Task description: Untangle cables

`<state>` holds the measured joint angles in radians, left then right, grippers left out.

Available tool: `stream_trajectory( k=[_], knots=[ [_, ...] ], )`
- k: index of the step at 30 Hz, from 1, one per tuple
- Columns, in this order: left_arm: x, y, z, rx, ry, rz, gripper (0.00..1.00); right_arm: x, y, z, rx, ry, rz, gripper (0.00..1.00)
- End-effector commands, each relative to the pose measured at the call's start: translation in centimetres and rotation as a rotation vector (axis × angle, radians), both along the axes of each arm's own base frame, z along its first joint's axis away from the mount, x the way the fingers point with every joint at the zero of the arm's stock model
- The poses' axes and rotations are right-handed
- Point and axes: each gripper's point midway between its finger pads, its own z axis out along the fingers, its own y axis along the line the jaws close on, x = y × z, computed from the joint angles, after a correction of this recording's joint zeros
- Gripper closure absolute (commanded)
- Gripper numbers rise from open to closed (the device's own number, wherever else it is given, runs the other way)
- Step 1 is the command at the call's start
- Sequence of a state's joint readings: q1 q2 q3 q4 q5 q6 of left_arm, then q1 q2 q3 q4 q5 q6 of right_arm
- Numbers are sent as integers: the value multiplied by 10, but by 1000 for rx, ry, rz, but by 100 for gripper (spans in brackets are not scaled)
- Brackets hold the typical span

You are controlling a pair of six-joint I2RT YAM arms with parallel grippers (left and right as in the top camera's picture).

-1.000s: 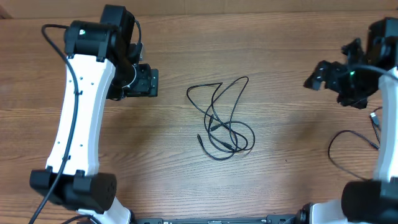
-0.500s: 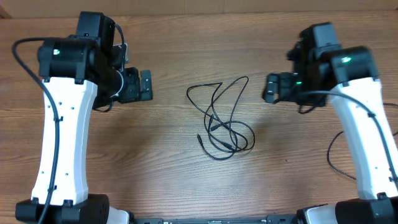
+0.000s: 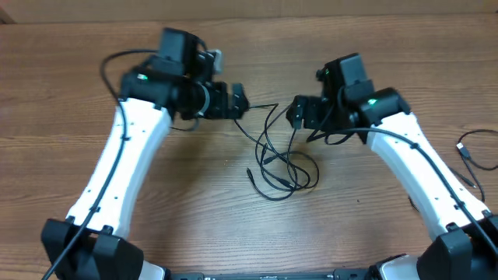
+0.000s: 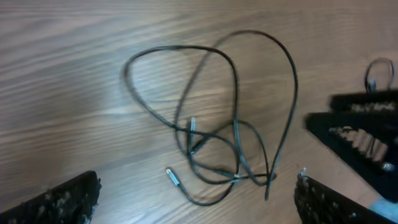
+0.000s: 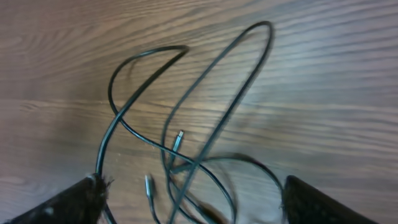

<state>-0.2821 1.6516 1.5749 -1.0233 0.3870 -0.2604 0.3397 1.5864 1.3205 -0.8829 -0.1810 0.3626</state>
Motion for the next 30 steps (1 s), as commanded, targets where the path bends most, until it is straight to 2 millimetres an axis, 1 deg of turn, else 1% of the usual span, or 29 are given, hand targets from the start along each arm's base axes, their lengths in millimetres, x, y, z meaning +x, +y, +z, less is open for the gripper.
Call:
stream_trajectory(
  k=[1, 4, 7, 10, 12, 13, 17, 18, 20, 21, 23, 24, 27, 30],
  knots=[
    [-11, -24, -20, -17, 28, -60, 0, -5, 11, -15, 36, 14, -23, 18],
    [-14, -35, -30, 7, 14, -87, 0, -4, 11, -29, 56, 24, -76, 25],
    [-17, -44, -35, 24, -5, -109, 0, -5, 9, -43, 71, 34, -135, 35],
    [-19, -54, -39, 25, -22, -132, 0, -5, 9, -55, 90, 34, -160, 38],
    [-20, -58, -42, 30, -31, -142, 0, -5, 10, -61, 101, 24, -155, 43],
    [-20, -59, -43, 34, -35, -144, 0, -5, 10, -63, 103, 23, -154, 48],
    [-20, -65, -46, 29, -52, -156, 1, -6, 8, -65, 93, 23, -159, 81],
    [-20, -66, -47, 28, -54, -158, 0, -5, 7, -65, 87, 18, -164, 85],
    [-21, -67, -51, 28, -55, -160, 0, 0, -3, -65, 57, 2, -193, 94],
    [-21, -67, -53, 28, -55, -160, 0, 2, -6, -65, 50, -4, -205, 96],
    [-21, -67, -56, 25, -52, -154, 0, 6, -10, -62, 61, -8, -212, 96],
    [-21, -67, -57, 24, -51, -152, 0, 7, -8, -59, 73, -10, -198, 96],
    [-19, -68, -57, 18, -59, -148, 0, 7, 9, -47, 135, -26, -78, 96],
    [-16, -70, -58, 0, -56, -118, 0, 8, 12, -40, 149, -34, -59, 96]
  ],
)
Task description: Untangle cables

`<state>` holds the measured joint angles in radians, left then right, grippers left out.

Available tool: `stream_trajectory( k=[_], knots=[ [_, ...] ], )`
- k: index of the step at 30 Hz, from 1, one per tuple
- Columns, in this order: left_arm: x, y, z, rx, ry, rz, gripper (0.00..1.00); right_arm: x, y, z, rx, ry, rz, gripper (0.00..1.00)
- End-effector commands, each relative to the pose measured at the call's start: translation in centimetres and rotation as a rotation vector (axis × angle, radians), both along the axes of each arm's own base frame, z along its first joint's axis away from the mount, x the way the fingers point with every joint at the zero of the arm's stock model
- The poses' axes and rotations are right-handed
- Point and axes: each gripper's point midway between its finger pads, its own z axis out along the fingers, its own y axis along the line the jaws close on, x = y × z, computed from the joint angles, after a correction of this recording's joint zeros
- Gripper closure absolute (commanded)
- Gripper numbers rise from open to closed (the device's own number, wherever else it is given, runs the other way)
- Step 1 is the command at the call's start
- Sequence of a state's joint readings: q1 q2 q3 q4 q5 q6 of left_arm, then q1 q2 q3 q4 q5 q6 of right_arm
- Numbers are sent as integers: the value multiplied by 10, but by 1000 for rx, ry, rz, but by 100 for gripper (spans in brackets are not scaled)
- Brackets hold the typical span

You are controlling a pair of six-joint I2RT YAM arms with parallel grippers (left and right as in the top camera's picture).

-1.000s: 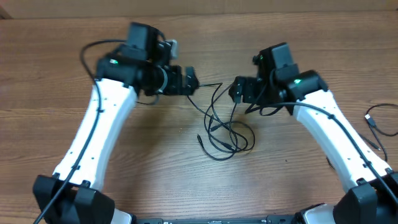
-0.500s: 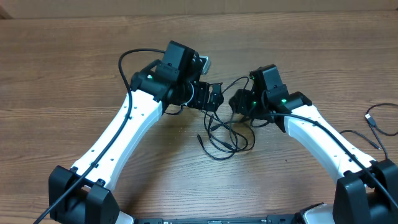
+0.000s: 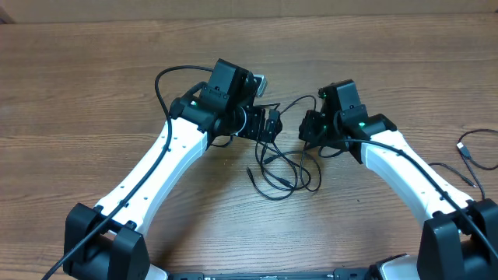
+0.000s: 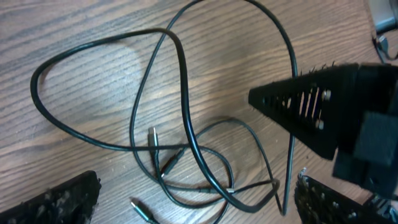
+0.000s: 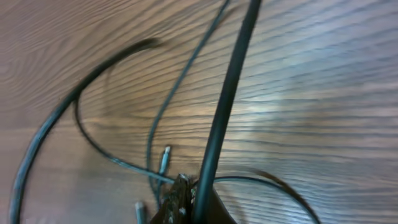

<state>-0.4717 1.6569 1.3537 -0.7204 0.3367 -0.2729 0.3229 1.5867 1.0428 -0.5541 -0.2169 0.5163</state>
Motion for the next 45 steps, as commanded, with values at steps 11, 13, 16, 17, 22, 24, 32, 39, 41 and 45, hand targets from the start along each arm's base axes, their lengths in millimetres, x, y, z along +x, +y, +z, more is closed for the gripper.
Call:
stream_trajectory(
  k=[11, 13, 16, 17, 22, 24, 32, 39, 41, 45],
  knots=[
    [-2, -18, -61, -39, 247, 127, 9, 22, -26, 18, -22, -57, -42, 96],
    [-2, -23, -70, -50, 267, 117, 14, 21, -29, 17, -18, -45, -52, 96],
    [2, -29, -77, -68, 268, 105, 50, 18, -28, 16, -11, -31, -47, 96],
    [4, -30, -77, -73, 260, 105, 69, 17, -28, 15, -10, -27, -44, 96],
    [22, -20, -59, -88, 199, 109, 96, 17, -36, 13, -42, -27, -51, 96],
    [30, -3, -45, -80, 182, 123, 96, 19, -46, 14, -81, -36, -62, 96],
    [53, 108, 33, -37, 129, 256, 96, 37, -143, 98, -448, -110, -243, 96],
    [49, 184, 73, 51, 70, 404, 96, 39, -224, 239, -592, -296, -510, 96],
    [46, 186, 77, 52, 66, 405, 95, 38, -238, 265, -587, -347, -561, 96],
    [39, 179, 76, 56, 84, 387, 96, 31, -266, 296, -586, -408, -652, 96]
  ],
)
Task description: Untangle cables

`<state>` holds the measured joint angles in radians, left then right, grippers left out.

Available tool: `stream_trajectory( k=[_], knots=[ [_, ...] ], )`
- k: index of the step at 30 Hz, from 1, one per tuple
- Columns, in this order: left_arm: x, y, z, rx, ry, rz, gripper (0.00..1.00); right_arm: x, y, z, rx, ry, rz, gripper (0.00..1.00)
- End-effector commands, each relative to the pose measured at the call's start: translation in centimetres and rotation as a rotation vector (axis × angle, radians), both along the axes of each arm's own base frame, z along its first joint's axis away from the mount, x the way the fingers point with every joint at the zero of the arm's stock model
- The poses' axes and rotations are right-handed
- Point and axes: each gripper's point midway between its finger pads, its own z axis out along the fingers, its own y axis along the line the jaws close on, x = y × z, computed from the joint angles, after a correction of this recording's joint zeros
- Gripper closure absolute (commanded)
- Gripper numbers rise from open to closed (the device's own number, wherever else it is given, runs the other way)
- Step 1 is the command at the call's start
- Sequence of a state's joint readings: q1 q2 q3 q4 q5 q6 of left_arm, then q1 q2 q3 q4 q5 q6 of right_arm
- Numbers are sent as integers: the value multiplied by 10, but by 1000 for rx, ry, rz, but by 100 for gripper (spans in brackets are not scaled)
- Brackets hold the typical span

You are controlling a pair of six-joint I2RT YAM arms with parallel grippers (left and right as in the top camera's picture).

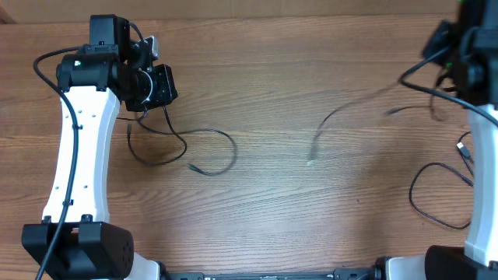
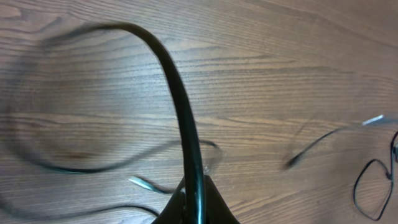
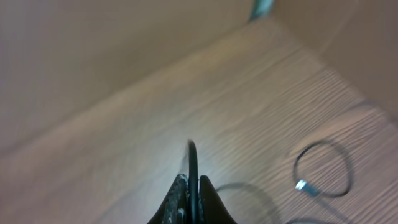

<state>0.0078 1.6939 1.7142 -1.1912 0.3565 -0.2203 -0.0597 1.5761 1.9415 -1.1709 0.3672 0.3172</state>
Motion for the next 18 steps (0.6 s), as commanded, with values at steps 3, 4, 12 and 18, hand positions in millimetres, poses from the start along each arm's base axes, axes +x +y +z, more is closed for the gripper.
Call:
stream_trajectory(
  k=[3, 4, 12, 18],
  knots=[
    [-8, -17, 10, 26, -24, -75, 96, -17, -37, 26, -45, -47, -103, 96],
    [-9, -22, 10, 26, -24, -89, 96, -20, -44, 23, -44, -31, -120, 96],
    [-20, -62, 10, 29, -26, -201, 96, -40, -115, -18, -18, 76, -312, 96],
    [-23, -76, 10, 27, -32, -238, 96, -47, -152, -67, 62, 181, -390, 96]
  ],
)
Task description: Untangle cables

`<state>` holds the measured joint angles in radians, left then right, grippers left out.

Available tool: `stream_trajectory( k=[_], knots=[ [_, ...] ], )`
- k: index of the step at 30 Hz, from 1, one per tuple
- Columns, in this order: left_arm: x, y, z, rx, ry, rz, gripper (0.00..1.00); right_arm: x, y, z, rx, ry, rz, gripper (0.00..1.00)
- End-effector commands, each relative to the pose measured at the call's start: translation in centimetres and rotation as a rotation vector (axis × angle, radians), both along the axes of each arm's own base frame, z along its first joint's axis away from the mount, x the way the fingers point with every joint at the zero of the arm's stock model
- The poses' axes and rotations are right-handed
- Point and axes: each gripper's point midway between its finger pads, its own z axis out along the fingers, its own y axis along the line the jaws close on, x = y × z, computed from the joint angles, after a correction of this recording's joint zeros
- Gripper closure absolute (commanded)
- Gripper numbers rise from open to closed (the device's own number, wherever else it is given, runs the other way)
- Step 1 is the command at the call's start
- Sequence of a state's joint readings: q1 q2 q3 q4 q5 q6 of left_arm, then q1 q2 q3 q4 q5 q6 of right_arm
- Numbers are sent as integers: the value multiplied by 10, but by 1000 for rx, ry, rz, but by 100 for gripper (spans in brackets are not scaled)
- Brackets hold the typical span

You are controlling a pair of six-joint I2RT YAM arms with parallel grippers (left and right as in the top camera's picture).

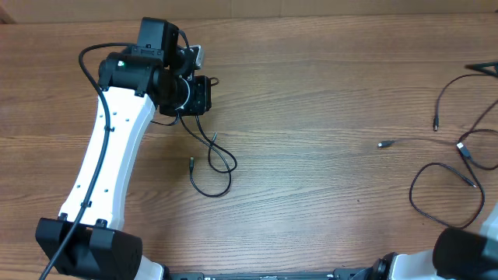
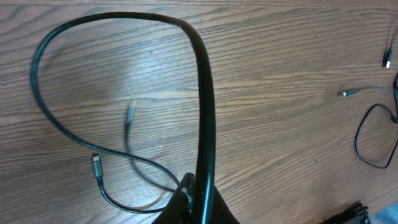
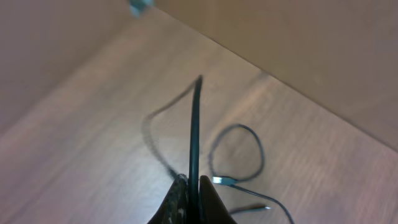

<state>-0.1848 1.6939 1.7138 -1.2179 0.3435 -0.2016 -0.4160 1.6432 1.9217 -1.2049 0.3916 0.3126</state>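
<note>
One black cable [image 1: 212,165] hangs from my left gripper [image 1: 198,93] and loops on the wooden table at left centre. In the left wrist view that gripper [image 2: 199,194] is shut on this cable [image 2: 206,93], whose plug [image 2: 95,160] lies below. In the right wrist view my right gripper [image 3: 193,185] is shut on a second black cable [image 3: 195,118], held high above the table. This second cable [image 1: 445,92] trails down the far right of the overhead view, with one end [image 1: 382,144] on the wood. The right gripper itself is outside the overhead view.
Another black cable [image 1: 436,194] lies looped at the right edge of the table, with a plug [image 1: 464,149] near the trailing cable. My left arm [image 1: 101,171] crosses the left side. The right arm's base [image 1: 467,250] sits at the bottom right.
My left gripper has moved right and toward the middle, with its cable now in a smaller loop beneath it. The right-hand cable's free end has moved further right, and the right gripper has left the overhead view.
Both grippers stood open over one tangle of cables in the middle. Then the right gripper was shut on a strand, the left still open beside it. Later each held a cable at opposite sides of the table. Now the two cables lie well apart.
</note>
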Motion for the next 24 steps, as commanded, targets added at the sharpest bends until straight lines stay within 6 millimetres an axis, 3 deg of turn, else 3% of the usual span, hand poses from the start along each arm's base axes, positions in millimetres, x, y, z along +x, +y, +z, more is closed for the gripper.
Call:
stream_trajectory(
  k=[1, 4, 9, 10, 13, 15, 17, 20, 24],
  knots=[
    [0, -7, 14, 0, -52, -37, 96, 1, -15, -39, 87, 58, -34, 96],
    [-2, -17, 17, -43, -54, -64, 96, -5, -26, -67, 142, 106, -95, 96],
    [2, -45, 26, -83, -119, -130, 96, -14, -35, -83, 176, 153, -125, 94],
    [3, -51, 28, -86, -135, -145, 96, -14, -34, -84, 183, 152, -122, 84],
    [5, -71, 35, -103, -190, -193, 96, -10, -29, -85, 212, 135, -99, 39],
    [6, -86, 41, -113, -234, -233, 96, -5, -23, -86, 242, 127, -53, 24],
    [6, -96, 45, -122, -261, -257, 96, 3, -11, -88, 285, 114, 16, 19],
    [6, -106, 49, -133, -288, -279, 96, 18, 13, -90, 386, 67, 121, 17],
    [5, -121, 57, -180, -320, -313, 96, 39, 59, -86, 511, 18, 339, 17]
  ],
)
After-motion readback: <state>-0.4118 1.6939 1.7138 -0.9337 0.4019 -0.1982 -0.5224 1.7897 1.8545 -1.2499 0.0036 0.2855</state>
